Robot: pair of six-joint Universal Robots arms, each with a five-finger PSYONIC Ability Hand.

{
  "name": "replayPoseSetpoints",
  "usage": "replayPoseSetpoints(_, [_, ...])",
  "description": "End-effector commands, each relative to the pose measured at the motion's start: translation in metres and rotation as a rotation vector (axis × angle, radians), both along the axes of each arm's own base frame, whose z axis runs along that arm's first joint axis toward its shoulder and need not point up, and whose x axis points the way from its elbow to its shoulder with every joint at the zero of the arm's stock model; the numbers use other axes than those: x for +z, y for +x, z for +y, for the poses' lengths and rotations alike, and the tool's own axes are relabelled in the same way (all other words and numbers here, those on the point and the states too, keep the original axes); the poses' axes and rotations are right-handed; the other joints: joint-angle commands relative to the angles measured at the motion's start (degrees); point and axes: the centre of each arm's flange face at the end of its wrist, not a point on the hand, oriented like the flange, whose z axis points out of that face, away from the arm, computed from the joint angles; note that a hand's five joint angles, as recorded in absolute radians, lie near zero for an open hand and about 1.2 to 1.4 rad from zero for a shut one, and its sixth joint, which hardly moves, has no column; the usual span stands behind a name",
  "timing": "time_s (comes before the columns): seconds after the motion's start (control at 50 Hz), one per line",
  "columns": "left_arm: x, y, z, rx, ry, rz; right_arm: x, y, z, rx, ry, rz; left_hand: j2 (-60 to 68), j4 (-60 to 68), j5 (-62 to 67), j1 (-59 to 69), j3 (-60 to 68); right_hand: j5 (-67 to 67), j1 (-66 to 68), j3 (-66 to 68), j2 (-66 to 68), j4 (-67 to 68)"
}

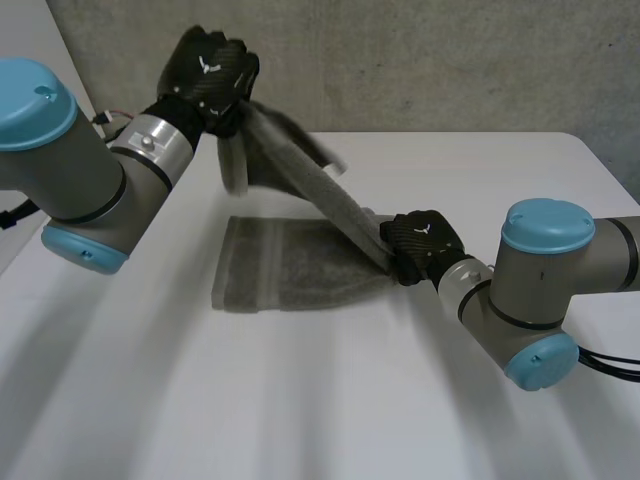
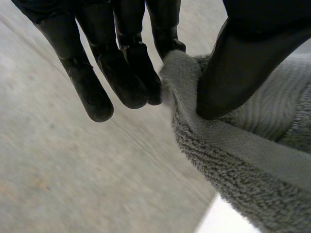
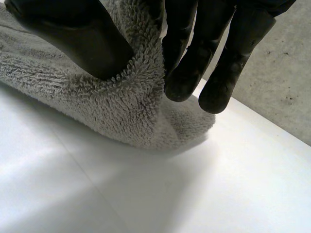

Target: Fold the towel.

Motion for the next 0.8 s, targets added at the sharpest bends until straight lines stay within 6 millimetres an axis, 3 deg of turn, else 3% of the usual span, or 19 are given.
replayPoseSetpoints(0.02, [-0.039,0.003,0.005,-0.005,0.037,-0.031,-0.003,-0.001,0.001,0.000,0.011,0.002,6.1,2.3,9.7,7.3,3.2,2.4,3.6,4.0,6.0,3.6])
replayPoseSetpoints(0.04, [-0.058,0.008,0.007,0.002,0.084,-0.054,-0.003,-0.001,0.001,0.000,0.011,0.002,6.1,2.3,9.7,7.3,3.2,2.4,3.6,4.0,6.0,3.6])
replayPoseSetpoints(0.1, [-0.076,0.012,0.011,0.007,0.135,-0.074,-0.004,-0.001,0.001,0.001,0.009,0.004,6.1,2.3,9.7,7.3,3.2,2.4,3.6,4.0,6.0,3.6])
replayPoseSetpoints(0.14, [-0.105,0.022,0.020,0.010,0.223,-0.110,-0.003,0.000,0.001,0.003,0.009,0.005,6.1,2.3,9.7,7.3,3.2,2.4,3.6,4.0,6.0,3.6])
replayPoseSetpoints(0.2, [-0.118,0.030,0.023,0.005,0.264,-0.126,-0.003,0.000,0.000,0.007,0.005,0.007,6.1,2.3,9.7,7.3,3.2,2.4,3.6,4.0,6.0,3.6])
replayPoseSetpoints(0.26, [-0.135,0.034,0.029,-0.034,0.300,-0.163,-0.004,0.001,0.001,0.009,0.006,0.008,-7.4,-11.3,-3.8,-6.2,-10.3,2.4,3.6,4.0,6.0,3.6])
replayPoseSetpoints(0.32, [-0.149,0.035,0.033,-0.037,0.306,-0.223,-0.004,0.002,0.003,0.014,0.009,0.011,-11.2,-15.0,-7.6,-10.0,-14.0,2.4,3.6,4.0,6.0,3.6])
replayPoseSetpoints(0.52, [-0.156,0.052,0.038,0.007,0.258,-0.347,-0.002,0.003,0.005,0.019,0.007,0.014,-18.3,-22.1,-14.7,-17.0,-21.1,2.4,3.6,4.0,6.0,3.6])
replayPoseSetpoints(0.8, [-0.156,0.068,0.061,0.027,0.318,-0.355,-0.007,-0.013,0.003,0.001,-0.004,0.090,-48.7,-52.6,-45.1,-47.5,-51.6,2.4,3.6,4.0,6.0,3.6])
